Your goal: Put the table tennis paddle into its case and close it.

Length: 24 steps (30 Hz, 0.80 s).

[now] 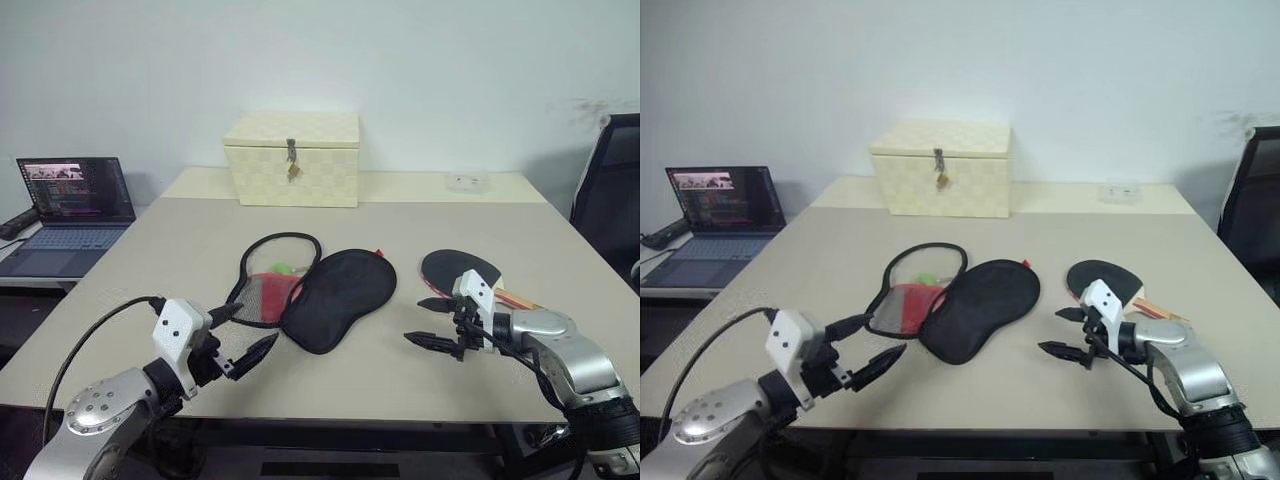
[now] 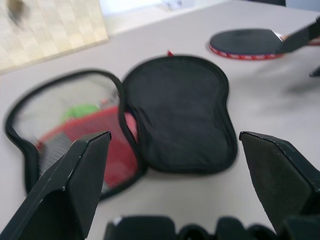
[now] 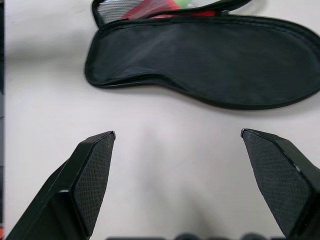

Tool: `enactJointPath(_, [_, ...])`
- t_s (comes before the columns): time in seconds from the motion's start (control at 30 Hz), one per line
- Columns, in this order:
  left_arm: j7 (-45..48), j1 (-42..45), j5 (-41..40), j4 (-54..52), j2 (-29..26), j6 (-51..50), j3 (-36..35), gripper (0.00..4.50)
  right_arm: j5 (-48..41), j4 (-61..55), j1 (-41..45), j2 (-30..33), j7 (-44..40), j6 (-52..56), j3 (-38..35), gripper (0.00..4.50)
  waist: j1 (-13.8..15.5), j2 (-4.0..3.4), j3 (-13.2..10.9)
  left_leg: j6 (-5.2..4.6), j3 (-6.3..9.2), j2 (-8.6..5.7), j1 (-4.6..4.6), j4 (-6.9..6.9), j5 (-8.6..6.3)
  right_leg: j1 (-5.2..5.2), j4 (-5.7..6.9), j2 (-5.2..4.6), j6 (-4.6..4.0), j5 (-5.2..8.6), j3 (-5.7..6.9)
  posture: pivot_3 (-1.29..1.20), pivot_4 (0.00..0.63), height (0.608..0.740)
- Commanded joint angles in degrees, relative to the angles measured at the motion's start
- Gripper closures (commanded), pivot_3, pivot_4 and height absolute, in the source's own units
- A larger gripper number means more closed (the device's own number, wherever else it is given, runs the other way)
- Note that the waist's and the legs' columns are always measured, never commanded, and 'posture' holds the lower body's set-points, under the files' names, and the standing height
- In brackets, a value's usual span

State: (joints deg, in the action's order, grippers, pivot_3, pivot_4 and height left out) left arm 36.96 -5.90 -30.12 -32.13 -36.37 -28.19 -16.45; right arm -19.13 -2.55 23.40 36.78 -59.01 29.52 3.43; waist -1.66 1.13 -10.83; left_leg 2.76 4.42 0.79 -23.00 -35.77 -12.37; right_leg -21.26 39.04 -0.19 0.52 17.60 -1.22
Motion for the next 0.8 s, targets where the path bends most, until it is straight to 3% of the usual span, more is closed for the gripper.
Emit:
enactJointPath(0.03, [1.3,2.2,-0.2,-0.5,-0.4,1.3,1.7,0.0,-0.7,-3.4,-0.1,1.1,-0.3,0.8,-0.1,0.06,0.0,0.0,0.0,0.0,-0.01,-0.01,0.0,-0.01,0.0,0.01,0.0,0.0,0.01,0.0,-0.01,0.0,0.15,0.74])
enactJointPath(0.2, [2.7,5.5,1.8,3.5,-0.1,3.4,4.2,0.0,-0.2,-7.1,-2.1,-0.7,2.1,1.8,1.8,0.06,0.0,0.0,0.0,0.0,-0.04,0.0,0.02,-0.04,0.01,0.03,-0.01,0.01,0.02,0.01,-0.02,0.0,0.15,0.74])
enactJointPath(0.5, [10.8,9.0,-1.0,8.9,-4.5,3.3,3.1,0.0,-2.2,-14.5,-2.0,-9.0,16.0,17.6,2.0,0.06,0.0,0.01,0.0,0.01,-0.03,0.02,-0.02,0.02,0.0,-0.06,0.01,0.04,0.0,0.02,-0.04,0.0,0.15,0.74])
enactJointPath(0.7, [15.7,10.6,-0.5,14.8,-9.2,4.8,0.4,0.0,-3.8,-11.8,2.8,-22.3,30.9,33.5,-1.8,0.06,-0.2,-0.03,0.0,0.01,-0.06,0.08,0.01,0.05,0.01,-0.11,0.06,0.1,-0.07,0.05,-0.06,0.0,0.15,0.74])
enactJointPath(0.8, [18.3,13.3,-1.3,17.3,-10.5,4.9,0.9,0.0,-5.8,-10.4,4.0,-25.5,31.8,35.6,-3.2,0.06,0.0,-0.03,0.0,0.01,-0.04,0.08,0.0,0.06,0.01,-0.12,0.06,0.11,-0.08,0.06,-0.04,0.0,0.15,0.74])
